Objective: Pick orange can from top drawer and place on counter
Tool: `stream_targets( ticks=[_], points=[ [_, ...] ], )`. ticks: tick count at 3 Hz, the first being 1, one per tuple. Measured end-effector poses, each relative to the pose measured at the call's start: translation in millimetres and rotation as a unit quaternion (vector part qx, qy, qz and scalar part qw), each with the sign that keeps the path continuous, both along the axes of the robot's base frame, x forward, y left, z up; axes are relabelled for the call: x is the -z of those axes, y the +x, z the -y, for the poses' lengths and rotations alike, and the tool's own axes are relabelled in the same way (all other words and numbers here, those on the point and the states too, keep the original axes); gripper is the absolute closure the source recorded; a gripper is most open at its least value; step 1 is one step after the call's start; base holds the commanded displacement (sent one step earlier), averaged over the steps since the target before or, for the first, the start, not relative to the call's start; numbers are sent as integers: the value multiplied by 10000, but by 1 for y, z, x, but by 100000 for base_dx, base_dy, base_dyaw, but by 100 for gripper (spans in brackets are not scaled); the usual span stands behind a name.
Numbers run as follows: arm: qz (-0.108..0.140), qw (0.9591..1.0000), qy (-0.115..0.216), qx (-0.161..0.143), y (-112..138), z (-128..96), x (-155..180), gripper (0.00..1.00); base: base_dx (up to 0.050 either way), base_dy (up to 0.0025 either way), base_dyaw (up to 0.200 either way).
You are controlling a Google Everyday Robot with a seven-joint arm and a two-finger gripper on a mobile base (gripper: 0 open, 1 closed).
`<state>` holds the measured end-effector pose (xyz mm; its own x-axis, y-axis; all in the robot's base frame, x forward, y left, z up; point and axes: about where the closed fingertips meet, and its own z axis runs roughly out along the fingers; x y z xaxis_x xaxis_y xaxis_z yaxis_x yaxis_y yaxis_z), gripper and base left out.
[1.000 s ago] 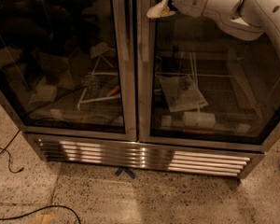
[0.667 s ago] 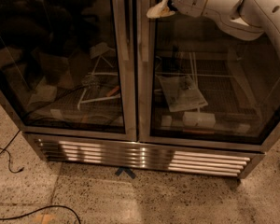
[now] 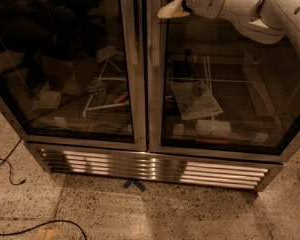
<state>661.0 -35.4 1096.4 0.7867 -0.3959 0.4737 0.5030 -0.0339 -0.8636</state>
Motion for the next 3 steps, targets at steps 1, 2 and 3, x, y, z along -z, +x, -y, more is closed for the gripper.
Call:
stream_targets(
  ticks=[1, 2, 3],
  points=[
    [28, 9999, -83, 63, 2, 7, 3, 0, 0, 0, 0],
    [32, 9999, -121, 64, 6, 9, 6, 0, 0, 0, 0],
    [47, 9996, -271, 65, 20, 15, 18, 0, 0, 0, 0]
  ],
)
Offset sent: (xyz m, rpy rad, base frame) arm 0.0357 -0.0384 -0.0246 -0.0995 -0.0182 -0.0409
